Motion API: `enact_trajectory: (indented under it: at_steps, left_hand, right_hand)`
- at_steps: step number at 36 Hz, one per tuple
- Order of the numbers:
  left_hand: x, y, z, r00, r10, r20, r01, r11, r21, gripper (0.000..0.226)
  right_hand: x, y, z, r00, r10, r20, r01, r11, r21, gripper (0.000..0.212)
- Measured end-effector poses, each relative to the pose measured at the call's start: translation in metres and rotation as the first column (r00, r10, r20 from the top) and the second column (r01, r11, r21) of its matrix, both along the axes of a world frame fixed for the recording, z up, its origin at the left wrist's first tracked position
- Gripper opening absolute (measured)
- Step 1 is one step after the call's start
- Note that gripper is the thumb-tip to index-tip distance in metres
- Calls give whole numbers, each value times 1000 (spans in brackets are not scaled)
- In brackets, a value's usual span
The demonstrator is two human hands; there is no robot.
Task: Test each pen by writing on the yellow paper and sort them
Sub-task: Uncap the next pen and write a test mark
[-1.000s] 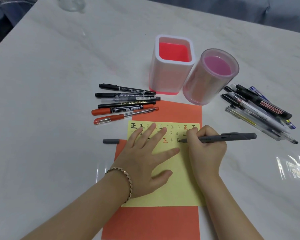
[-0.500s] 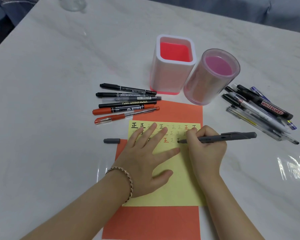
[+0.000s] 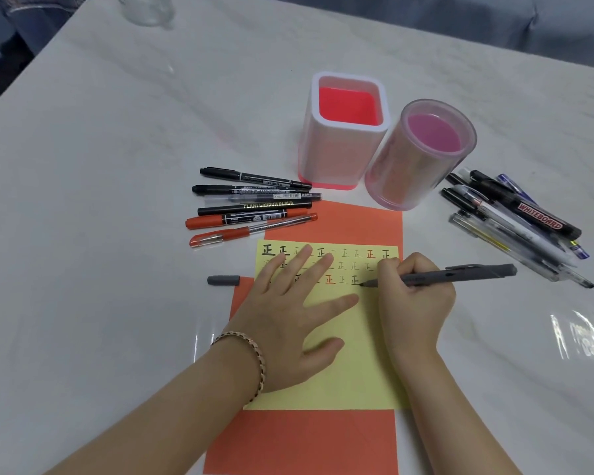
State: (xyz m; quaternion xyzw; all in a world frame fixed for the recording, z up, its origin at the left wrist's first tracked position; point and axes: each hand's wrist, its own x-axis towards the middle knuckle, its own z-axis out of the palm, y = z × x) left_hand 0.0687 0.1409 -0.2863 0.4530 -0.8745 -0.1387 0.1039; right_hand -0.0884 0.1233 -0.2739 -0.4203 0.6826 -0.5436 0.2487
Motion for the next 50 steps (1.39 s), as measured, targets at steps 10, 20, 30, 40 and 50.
enact_trajectory:
  at_steps: [10,20,30,40,50]
  left_hand:
    - [0,-1,-1,999,-24,23,24,1000,0,47]
    - [7,-1,7,967,60,-248,-87,991,-100,34]
    - [64,-2,16,909,394,-139,-412,901,-138,36]
    - [50,7,41,761,534,-368,-509,844,172,17]
    - [13,15,87,354,705,-615,-109,684,721,20]
  right_hand:
    - [-3,0,4,996,-63,63,65,998,-27,40]
    - [-14,17,20,991,19,133,-31,996,88,29]
    - [-22,34,33,969,76,237,-117,979,166,31]
    - [-17,41,49,948,209,238,-234,969,78,20]
    - [-8,44,77,872,315,375,-328,944,-29,38]
